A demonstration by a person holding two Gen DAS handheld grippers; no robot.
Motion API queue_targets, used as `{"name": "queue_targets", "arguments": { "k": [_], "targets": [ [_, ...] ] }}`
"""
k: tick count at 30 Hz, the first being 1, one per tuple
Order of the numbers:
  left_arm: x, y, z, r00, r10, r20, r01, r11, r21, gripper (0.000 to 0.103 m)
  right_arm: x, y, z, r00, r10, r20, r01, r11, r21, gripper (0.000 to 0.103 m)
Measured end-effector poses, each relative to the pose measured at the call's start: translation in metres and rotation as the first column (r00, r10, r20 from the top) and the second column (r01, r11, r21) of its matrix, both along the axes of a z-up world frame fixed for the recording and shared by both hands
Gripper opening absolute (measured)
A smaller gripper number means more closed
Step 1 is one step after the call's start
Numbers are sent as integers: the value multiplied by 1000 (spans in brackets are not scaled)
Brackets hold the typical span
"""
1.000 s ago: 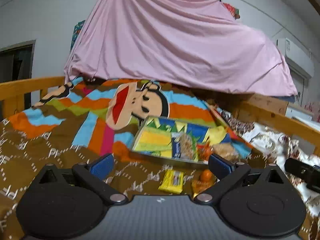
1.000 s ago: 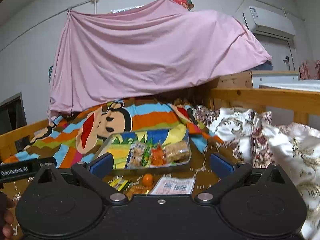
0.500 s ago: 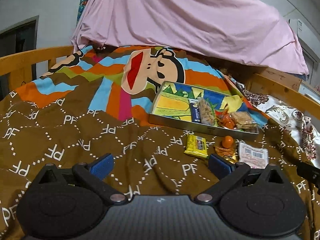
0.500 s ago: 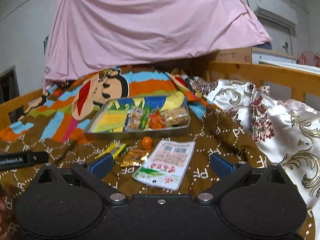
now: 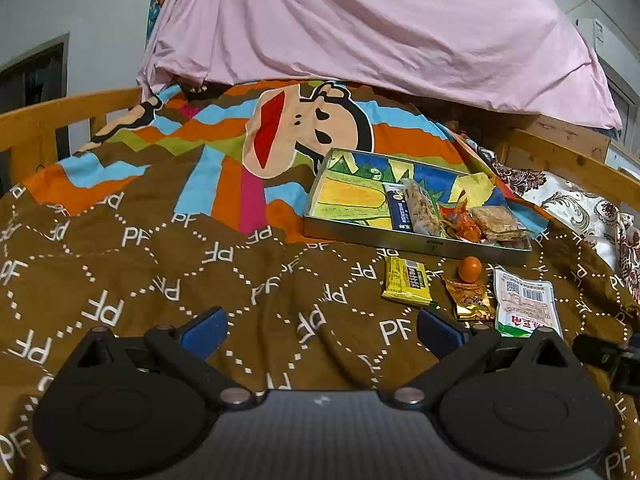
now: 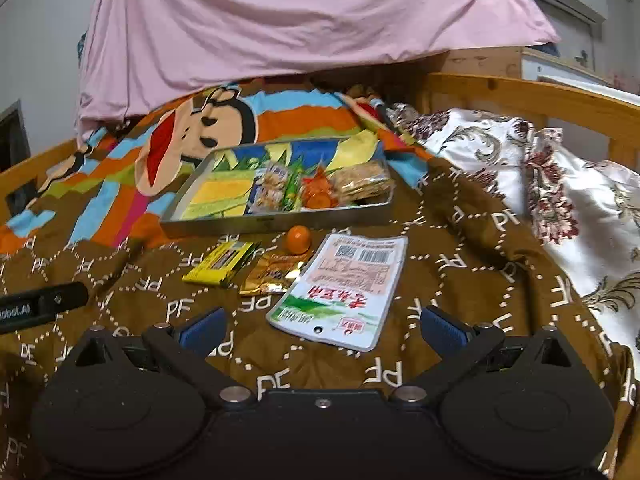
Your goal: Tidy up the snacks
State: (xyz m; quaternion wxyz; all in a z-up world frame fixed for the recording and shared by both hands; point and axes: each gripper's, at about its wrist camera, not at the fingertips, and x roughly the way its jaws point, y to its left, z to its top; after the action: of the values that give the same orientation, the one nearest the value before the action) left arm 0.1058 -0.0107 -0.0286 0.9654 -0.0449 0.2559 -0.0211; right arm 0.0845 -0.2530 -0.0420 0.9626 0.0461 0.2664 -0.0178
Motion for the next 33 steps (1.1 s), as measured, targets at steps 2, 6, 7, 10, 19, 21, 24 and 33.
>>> {"name": "queue_targets", "arguments": {
  "k": [2,6,7,10,19,21,24,33],
  "targets": [
    [2,-1,-1,1000,-3,-7,3,1000,-16,103,1,3,0,1000,16,-3,-16,1000,-7,102],
    [3,-3,-3,1000,-8,-16,8,1000,-22,103,4,8,-1,999,40,-6,-40,999,-18,102],
    [3,-4,-3,1000,-7,-16,7,1000,-19,103,4,9,-1,999,45,-9,-45,999,-21,102],
    [1,-6,-2,1000,20,8,-20,1000,-2,103,6,11,-2,998,58,-20,-59,998,-27,102],
    [8,-11,0,999,44,-4,-44,999,3,103,12,11,-5,997,68,-32,-70,997,-34,102],
    [8,-12,1,999,50,-7,-50,999,9,103,12,11,-5,997,69,-29,-70,997,-32,102],
    [8,-15,2,999,52,-10,-52,998,18,103,13,9,-4,997,68,-24,-69,997,-28,102],
    [16,-28,7,996,76,-50,-73,995,70,103,25,5,7,994,107,17,-106,992,-73,102]
  ]
}}
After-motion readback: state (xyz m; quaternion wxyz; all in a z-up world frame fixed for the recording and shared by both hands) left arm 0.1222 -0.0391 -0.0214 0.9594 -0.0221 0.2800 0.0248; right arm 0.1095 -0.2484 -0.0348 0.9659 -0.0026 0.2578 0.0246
